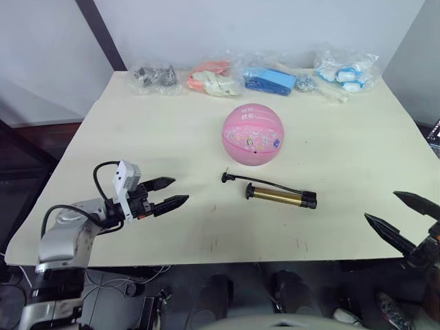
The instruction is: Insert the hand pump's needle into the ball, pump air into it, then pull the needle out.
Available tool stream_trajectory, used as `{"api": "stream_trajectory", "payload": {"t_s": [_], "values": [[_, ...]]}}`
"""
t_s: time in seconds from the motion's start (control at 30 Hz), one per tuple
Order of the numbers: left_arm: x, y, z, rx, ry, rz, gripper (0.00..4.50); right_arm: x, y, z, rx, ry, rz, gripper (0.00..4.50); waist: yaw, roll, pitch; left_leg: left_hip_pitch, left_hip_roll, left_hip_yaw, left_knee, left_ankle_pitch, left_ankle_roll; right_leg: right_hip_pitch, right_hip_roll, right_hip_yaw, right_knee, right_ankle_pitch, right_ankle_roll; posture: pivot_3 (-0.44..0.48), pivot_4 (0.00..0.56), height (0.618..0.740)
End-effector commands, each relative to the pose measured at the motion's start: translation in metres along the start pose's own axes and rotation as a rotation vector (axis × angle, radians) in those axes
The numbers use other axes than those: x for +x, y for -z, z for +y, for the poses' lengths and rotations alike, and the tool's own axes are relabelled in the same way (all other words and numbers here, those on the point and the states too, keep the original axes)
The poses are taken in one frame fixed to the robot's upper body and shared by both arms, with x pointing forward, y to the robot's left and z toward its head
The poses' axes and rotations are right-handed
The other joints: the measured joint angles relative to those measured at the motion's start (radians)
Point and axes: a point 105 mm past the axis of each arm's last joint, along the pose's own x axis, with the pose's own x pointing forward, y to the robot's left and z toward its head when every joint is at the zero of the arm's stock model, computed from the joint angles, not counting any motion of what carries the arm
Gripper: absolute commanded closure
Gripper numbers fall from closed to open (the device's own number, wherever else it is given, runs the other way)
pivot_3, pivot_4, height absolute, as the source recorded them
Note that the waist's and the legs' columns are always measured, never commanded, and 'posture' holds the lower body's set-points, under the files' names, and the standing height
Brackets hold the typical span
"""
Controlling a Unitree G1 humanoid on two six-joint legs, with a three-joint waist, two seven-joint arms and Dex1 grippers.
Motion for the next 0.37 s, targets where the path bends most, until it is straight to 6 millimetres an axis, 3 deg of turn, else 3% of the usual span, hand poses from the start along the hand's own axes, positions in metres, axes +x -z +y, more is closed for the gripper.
{"api": "stream_trajectory", "payload": {"t_s": [0.03, 0.37], "values": [[-0.0075, -0.0128, -0.0018, 0.036, -0.022, -0.034, 0.0, -0.0001, -0.0033, -0.0011, -0.019, -0.01, 0.002, 0.04, 0.004, 0.0, 0.0, 0.0, 0.0, 0.0, 0.0, 0.0, 0.0, 0.0, 0.0, 0.0, 0.0, 0.0, 0.0, 0.0, 0.15, 0.74], [-0.012, -0.01, -0.0035, 0.024, -0.038, -0.038, 0.0, -0.0006, -0.0002, -0.0035, -0.013, -0.035, 0.035, 0.04, 0.012, -0.001, 0.001, 0.0, 0.0, 0.003, 0.0, 0.0, 0.0, 0.0, 0.001, -0.001, 0.0, 0.0, 0.0, 0.0, 0.15, 0.74]]}}
